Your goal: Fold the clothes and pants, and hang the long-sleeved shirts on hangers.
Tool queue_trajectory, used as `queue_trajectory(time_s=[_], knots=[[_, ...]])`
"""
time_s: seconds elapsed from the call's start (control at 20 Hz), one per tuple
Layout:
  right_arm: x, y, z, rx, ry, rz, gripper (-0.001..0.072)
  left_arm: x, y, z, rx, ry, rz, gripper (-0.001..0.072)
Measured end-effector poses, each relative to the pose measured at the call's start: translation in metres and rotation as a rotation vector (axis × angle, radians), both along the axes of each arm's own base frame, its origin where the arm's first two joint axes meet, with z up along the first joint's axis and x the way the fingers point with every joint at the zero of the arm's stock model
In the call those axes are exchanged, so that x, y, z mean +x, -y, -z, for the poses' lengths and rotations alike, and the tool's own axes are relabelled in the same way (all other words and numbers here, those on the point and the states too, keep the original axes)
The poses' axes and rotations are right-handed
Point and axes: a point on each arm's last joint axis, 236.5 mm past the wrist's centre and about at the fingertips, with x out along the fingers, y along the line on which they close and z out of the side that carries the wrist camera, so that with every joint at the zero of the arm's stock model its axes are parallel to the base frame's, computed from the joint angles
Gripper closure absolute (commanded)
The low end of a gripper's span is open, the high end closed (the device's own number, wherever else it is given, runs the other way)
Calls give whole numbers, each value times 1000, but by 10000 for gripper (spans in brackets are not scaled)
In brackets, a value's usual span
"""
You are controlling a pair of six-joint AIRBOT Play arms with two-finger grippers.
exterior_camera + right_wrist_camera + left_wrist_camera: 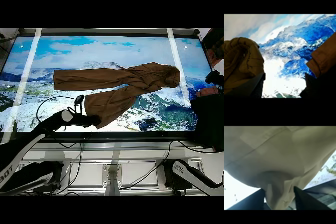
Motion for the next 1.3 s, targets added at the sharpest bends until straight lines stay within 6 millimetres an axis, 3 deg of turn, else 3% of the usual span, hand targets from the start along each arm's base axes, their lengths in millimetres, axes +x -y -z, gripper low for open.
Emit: queue_trajectory(time_s=[0.05,0.1,0.25,0.4,0.55,0.65,0.75,0.9,1.0,1.15,1.3], knots=[[0,0,0,2,-1,0,158,3,1,-1,0,7,0,604],[0,-1,1,3,-3,-1,158,6,2,-2,5,20,6,688],[-2,-2,3,10,-12,-2,158,33,9,-19,-17,104,-25,689],[-4,-4,6,18,-27,-5,158,74,6,-54,-15,234,-24,689],[-6,-5,7,24,-36,-6,158,114,-19,-115,35,382,7,689],[-6,-6,8,26,-40,-7,158,134,-54,-172,98,498,2,689],[-7,-6,8,29,-43,-8,158,142,-100,-230,187,617,-35,689],[-8,-7,9,18,-53,-23,158,127,-180,-311,351,789,-151,689],[-9,-10,12,16,-70,-39,158,105,-222,-346,440,848,-236,689],[-10,-24,18,11,-111,-91,160,72,-264,-357,535,810,-317,688],[-8,-47,29,1,-167,-181,160,49,-295,-337,630,686,-351,689]])
